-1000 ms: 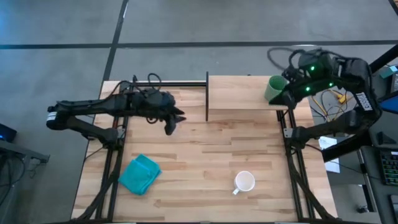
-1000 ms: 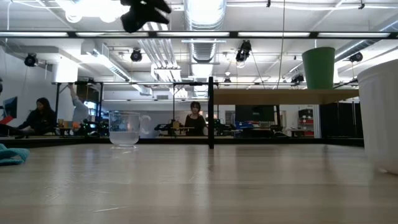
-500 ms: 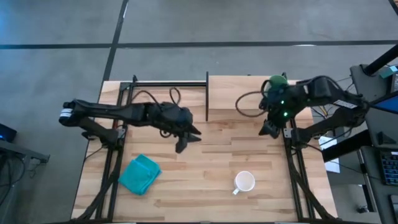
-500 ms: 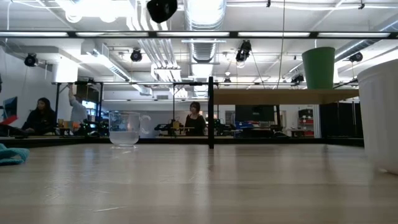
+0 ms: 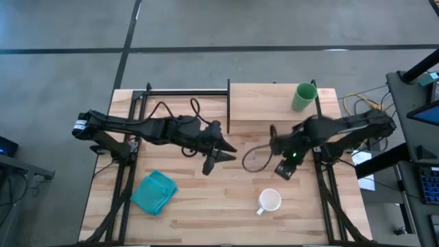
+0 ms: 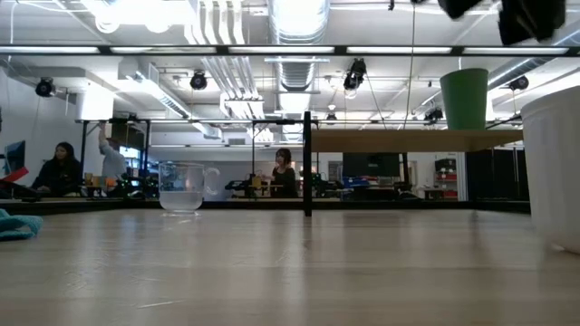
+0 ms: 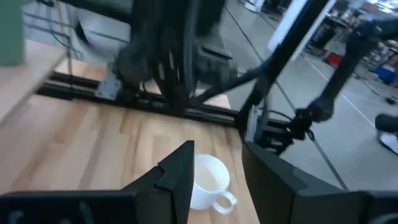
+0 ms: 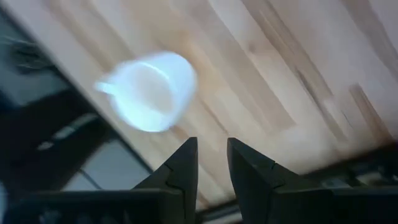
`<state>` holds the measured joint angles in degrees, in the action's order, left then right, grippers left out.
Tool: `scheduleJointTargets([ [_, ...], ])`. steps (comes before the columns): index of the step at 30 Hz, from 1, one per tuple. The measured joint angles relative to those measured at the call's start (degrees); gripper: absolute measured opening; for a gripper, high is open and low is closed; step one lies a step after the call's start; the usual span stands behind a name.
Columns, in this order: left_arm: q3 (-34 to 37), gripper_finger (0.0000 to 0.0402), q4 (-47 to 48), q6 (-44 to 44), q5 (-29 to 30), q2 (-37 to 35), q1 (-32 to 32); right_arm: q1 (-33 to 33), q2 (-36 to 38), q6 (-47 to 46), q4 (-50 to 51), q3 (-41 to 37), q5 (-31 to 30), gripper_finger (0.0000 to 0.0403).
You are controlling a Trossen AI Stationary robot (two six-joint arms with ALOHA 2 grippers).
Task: Stack small to large cups/mugs on shelf
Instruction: Put the white mug on the shelf
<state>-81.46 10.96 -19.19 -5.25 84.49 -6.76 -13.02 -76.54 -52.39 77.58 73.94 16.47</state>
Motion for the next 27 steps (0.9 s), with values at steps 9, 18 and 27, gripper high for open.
scheduleJointTargets([
  [9, -0.7, 0.0121, 0.0, 0.0, 2.8, -1.6, 0.0, -4.8, -7.3, 0.5, -9.5, -7.5, 2.0, 0.0079],
  [18, -0.7, 0.0121, 0.0, -0.1, 3.1, -2.3, 0.0, -8.8, -13.1, 2.9, -15.1, -5.8, -1.2, 0.0081],
  [27, -0.9, 0.0121, -0.2, -0.1, 3.9, -2.7, 0.0, -9.2, -18.0, 3.0, -15.4, -5.9, -3.2, 0.0082],
])
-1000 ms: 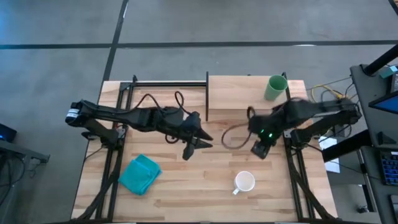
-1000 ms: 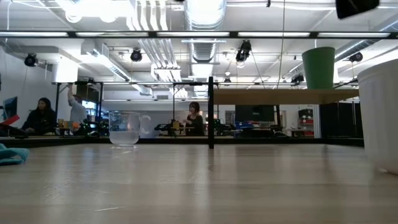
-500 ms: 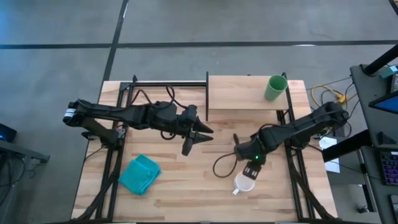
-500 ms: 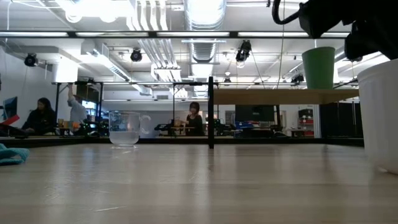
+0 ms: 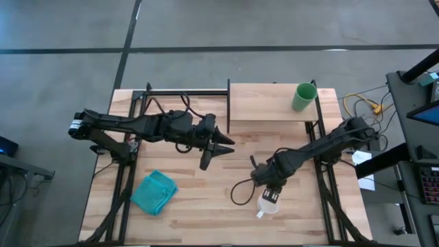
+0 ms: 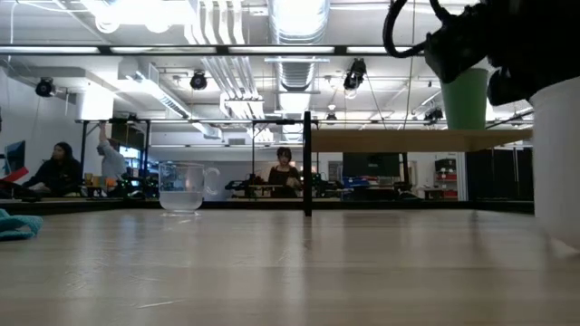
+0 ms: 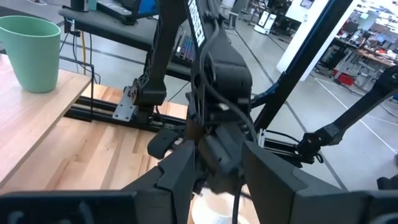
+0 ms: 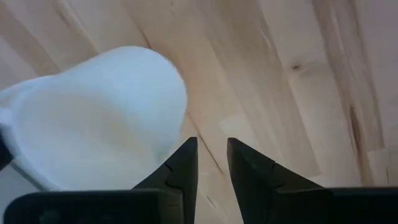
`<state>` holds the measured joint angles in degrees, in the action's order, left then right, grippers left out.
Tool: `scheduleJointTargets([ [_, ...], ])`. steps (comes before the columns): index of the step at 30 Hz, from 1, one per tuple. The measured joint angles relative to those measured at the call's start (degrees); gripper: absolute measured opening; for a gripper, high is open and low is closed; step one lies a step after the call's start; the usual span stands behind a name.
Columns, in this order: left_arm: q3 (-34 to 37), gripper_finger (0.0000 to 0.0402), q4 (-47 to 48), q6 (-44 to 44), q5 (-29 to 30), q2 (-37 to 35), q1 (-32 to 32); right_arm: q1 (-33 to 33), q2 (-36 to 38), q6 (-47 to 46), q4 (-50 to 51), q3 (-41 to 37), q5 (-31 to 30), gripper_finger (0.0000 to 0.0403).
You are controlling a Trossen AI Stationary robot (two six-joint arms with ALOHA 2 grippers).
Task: Stack small to large cups/mugs on shelf
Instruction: Put the white mug on the shelf
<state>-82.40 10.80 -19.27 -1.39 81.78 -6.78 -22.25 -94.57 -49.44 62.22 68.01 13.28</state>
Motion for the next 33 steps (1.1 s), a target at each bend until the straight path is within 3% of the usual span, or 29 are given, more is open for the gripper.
scheduleJointTargets([
  [10, -0.1, 0.0121, 0.1, 0.0, 0.0, -0.1, 0.0, 0.0, 0.3, 0.0, 0.2, 0.5, 0.5, 0.0081],
  [20, -0.1, 0.0121, 0.1, 0.1, 0.0, -0.1, 0.0, -0.3, 3.7, -0.9, -0.2, 6.0, 0.5, 0.0089],
  [33, -0.1, 0.0121, 0.1, 0.1, 0.0, -0.1, 0.0, -1.5, -2.4, 1.9, 0.4, 6.8, 0.0, 0.0089],
])
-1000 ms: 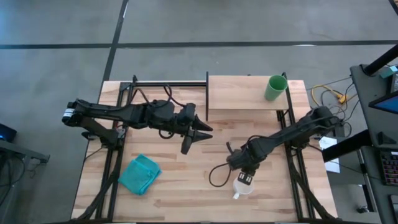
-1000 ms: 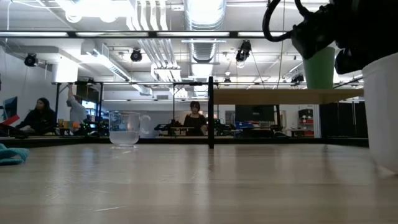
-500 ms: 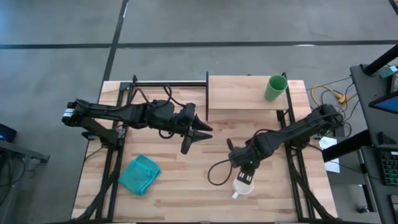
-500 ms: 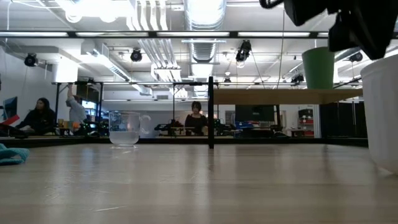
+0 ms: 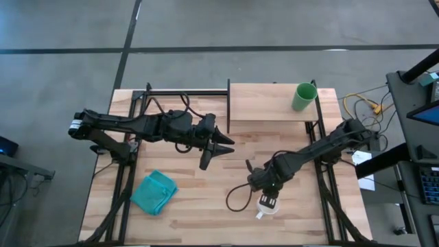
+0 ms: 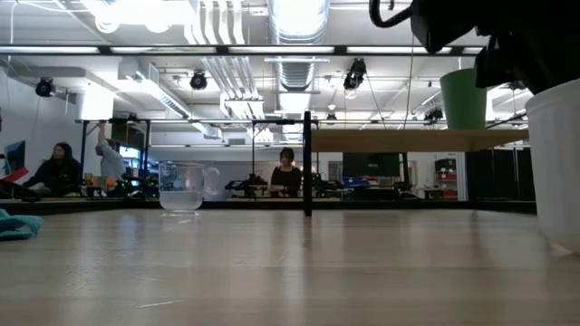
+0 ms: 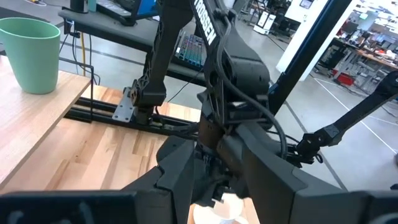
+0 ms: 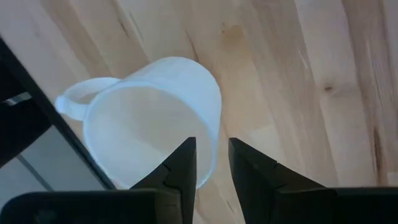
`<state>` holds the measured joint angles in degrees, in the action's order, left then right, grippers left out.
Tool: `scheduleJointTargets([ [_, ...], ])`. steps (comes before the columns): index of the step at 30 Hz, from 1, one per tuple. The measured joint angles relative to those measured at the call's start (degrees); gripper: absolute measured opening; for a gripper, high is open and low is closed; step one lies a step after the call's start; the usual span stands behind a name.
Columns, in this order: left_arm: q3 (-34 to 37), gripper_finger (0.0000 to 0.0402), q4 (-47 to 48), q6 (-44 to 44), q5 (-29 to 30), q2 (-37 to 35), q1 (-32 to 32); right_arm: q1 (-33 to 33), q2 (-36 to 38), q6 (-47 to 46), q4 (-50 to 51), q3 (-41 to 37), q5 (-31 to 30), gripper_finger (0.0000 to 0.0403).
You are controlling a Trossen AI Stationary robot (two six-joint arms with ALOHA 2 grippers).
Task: Stack small to large cups/mugs on shelf
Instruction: Put the white mug on the shelf
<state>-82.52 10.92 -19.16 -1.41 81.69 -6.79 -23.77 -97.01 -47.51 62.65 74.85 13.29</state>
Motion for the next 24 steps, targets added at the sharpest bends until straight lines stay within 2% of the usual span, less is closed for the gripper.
scheduleJointTargets([
  [16, 0.0, 0.0121, 0.4, 0.1, 0.0, 0.0, 0.0, -0.2, -5.5, 1.9, -0.5, -0.2, -1.3, 0.0087],
  [19, 0.0, 0.0121, 0.4, 0.1, -0.1, 0.0, 0.0, -0.2, -5.5, 3.5, -0.5, -0.1, -0.6, 0.0069],
  [22, 0.0, 0.0121, 0.4, 0.1, -0.1, -0.1, 0.0, -0.2, -4.8, 5.2, 0.0, -0.1, -0.5, 0.0028],
  [24, 0.0, 0.0121, 0.4, 0.1, -0.1, -0.1, 0.0, -0.1, -3.3, 5.7, 0.1, -0.1, -1.8, 0.0015],
])
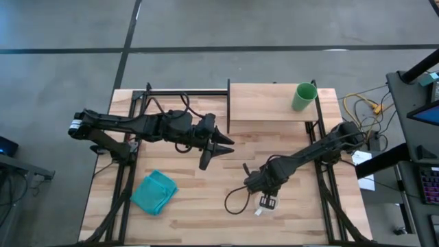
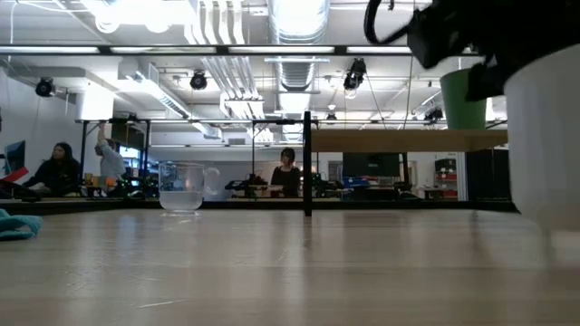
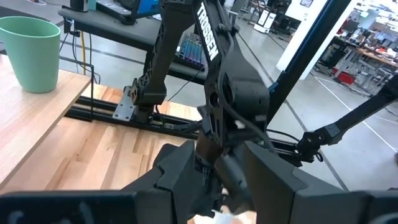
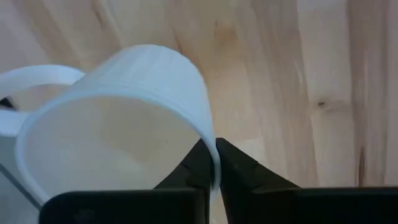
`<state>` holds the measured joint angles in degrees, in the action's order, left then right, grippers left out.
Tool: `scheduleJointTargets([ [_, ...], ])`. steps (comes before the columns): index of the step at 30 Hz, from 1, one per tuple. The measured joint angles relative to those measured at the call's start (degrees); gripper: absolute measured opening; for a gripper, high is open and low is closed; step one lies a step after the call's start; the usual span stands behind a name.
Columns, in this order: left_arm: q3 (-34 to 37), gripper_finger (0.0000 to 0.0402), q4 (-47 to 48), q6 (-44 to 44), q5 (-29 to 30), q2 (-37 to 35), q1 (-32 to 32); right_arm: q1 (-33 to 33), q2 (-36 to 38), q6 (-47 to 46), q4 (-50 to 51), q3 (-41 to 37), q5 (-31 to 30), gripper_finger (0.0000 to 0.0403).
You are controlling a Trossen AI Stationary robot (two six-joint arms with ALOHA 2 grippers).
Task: Stack small to large cups/mugs on shelf
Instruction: Put the white mug on the shelf
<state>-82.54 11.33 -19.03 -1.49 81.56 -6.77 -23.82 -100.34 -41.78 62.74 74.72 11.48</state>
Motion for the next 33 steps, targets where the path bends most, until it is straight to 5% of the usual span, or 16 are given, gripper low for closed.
scheduleJointTargets([
  [19, 0.0, 0.0121, 0.1, 6.1, 0.1, -1.0, 0.8, 17.5, 12.9, 9.9, 22.1, 1.3, -10.0, 0.0009],
  [33, 0.0, 0.0121, 0.3, 7.8, 0.3, -1.0, 3.9, 36.6, 9.3, 26.5, 27.3, 25.5, -21.3, 0.0009],
])
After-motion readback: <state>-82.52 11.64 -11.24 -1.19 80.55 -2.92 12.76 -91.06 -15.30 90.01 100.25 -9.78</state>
